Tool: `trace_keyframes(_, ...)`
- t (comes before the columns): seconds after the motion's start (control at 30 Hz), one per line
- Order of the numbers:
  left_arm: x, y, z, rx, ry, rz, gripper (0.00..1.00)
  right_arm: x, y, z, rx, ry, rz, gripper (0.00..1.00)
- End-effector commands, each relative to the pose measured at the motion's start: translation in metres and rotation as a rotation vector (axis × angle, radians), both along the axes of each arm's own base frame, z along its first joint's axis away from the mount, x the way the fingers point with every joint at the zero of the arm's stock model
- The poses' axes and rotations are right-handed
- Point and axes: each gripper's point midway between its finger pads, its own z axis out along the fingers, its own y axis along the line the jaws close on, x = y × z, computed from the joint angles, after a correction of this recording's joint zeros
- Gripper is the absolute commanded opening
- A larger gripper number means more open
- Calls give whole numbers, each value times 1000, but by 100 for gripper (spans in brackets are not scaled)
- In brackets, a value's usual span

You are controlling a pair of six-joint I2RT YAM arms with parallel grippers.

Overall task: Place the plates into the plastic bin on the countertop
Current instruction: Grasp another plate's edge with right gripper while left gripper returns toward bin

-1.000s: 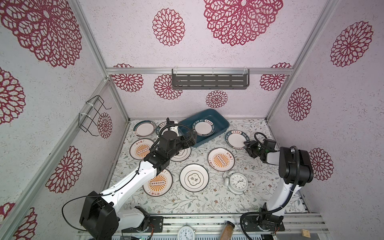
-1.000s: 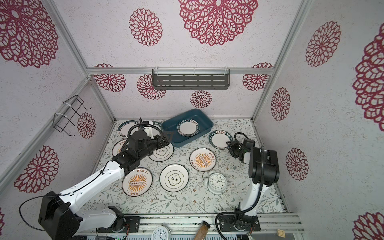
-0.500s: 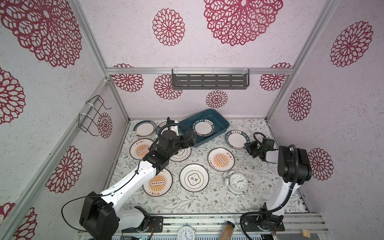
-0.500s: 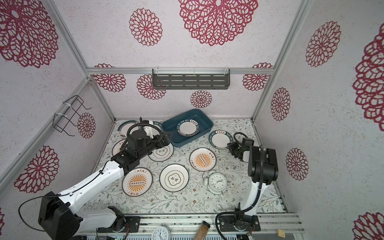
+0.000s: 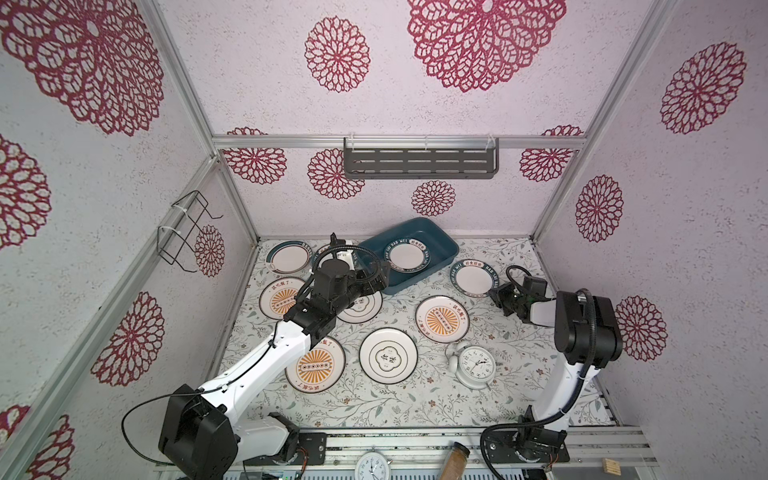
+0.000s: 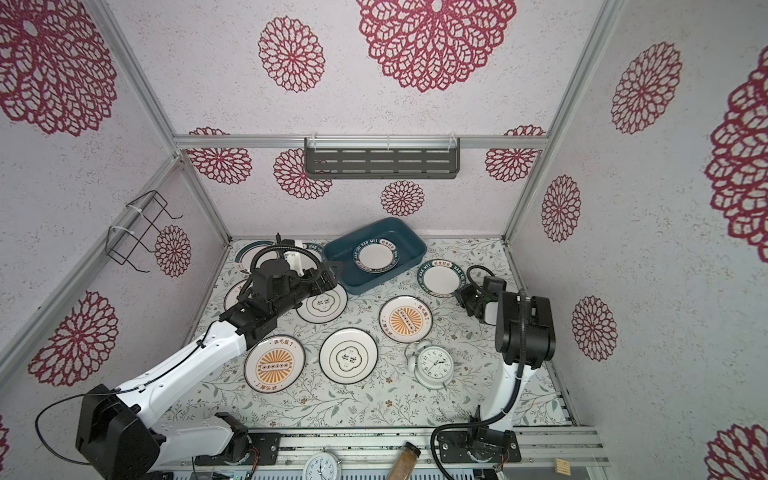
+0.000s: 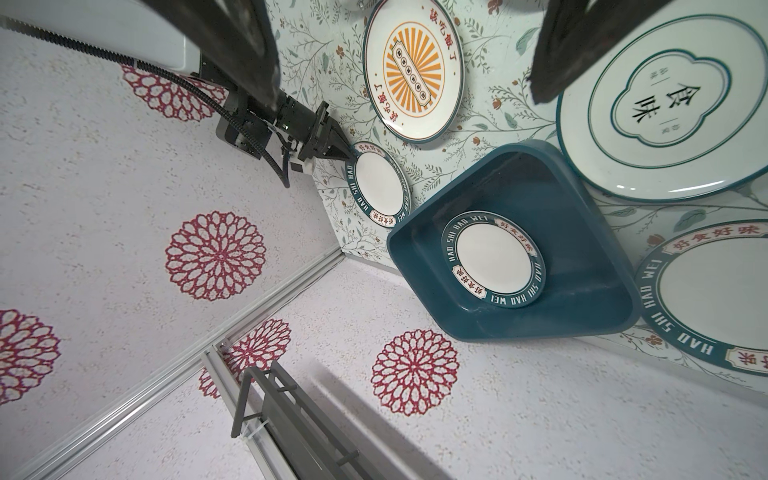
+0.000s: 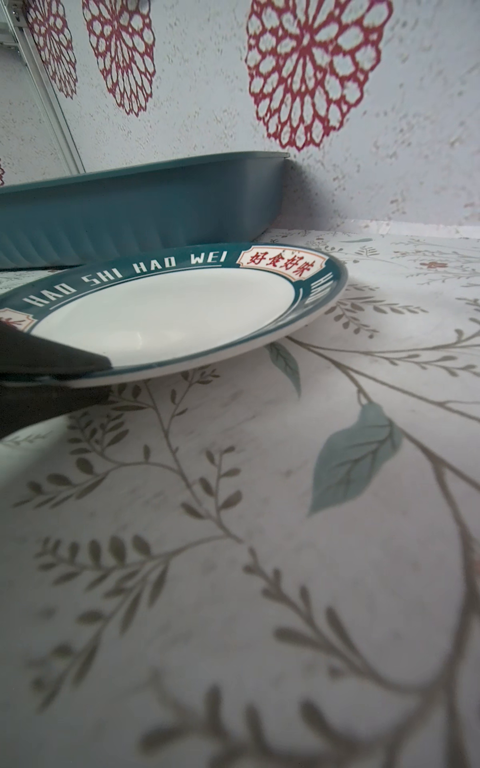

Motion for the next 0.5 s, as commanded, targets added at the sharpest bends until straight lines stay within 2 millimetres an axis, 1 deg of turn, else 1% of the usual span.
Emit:
trace_keyframes(0.0,4,0,4,-7,-20,-14,97,-19,-3,-5,-16,75,-33,0)
trace_keyframes(0.1,6,-3,6,-10,-17,-44,97,-20,-4,19,-32,31,-37,0)
trace_keyframes(0.23,13,-5,5,12,0,-51,97,-26,-4,51,-69,-22,-18,0)
trace_keyframes(0.47,22,-20,2,6,23,-102,97,-42,2,102,-115,-100,37,0)
